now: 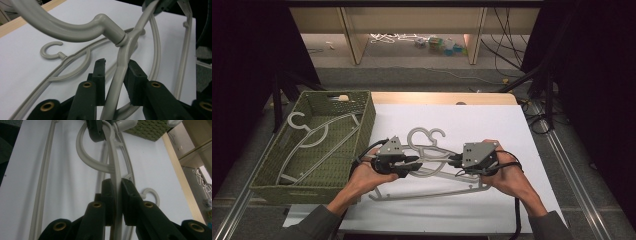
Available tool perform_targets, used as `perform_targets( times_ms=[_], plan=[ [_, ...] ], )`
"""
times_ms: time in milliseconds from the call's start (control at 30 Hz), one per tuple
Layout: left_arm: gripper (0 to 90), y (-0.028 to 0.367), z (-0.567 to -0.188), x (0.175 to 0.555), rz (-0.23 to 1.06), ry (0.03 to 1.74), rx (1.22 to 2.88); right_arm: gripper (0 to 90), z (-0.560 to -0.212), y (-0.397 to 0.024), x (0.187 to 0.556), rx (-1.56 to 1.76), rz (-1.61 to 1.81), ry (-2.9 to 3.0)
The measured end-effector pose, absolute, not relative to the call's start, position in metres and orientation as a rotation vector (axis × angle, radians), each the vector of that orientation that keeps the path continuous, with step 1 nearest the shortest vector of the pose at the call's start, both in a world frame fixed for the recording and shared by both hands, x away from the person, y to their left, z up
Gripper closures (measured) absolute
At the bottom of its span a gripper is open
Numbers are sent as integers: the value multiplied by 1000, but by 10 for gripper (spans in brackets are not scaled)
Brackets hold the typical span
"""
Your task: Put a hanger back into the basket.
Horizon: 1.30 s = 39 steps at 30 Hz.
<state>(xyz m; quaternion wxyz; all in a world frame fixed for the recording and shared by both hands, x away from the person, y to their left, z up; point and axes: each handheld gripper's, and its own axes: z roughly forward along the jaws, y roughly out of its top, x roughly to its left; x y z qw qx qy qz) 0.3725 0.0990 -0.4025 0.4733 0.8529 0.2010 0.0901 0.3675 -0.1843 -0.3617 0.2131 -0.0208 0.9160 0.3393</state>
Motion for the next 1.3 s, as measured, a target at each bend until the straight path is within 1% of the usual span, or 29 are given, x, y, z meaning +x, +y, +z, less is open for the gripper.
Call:
perform_targets(
  times_ms=[300, 400, 500, 633, 700, 900, 1033, 1067, 1300],
  plan=[
    [807, 93, -397, 362, 204, 392, 2163, 798, -367, -188, 370, -67, 942, 2573],
    [818, 92, -395, 360, 207, 409, 2158, 771, -368, -189, 371, -24, 960, 2567],
    [819, 96, -392, 360, 219, 426, 2166, 652, -367, -189, 370, 86, 1029, 2571],
    [820, 104, -389, 363, 232, 484, 2160, 450, -359, -191, 367, 259, 1152, 2495],
    [820, 109, -388, 364, 231, 514, 2150, 393, -356, -192, 365, 333, 1214, 2452],
    [820, 124, -390, 372, 244, 596, 2135, 297, -357, -199, 366, 483, 1315, 2349],
    [820, 134, -387, 375, 245, 660, 2098, 282, -359, -204, 367, 555, 1350, 2272],
    [820, 137, -385, 375, 248, 682, 2092, 267, -360, -205, 366, 587, 1370, 2255],
    [819, 153, -366, 377, 263, 731, 2025, 221, -368, -212, 356, 711, 1442, 2131]
  ],
)
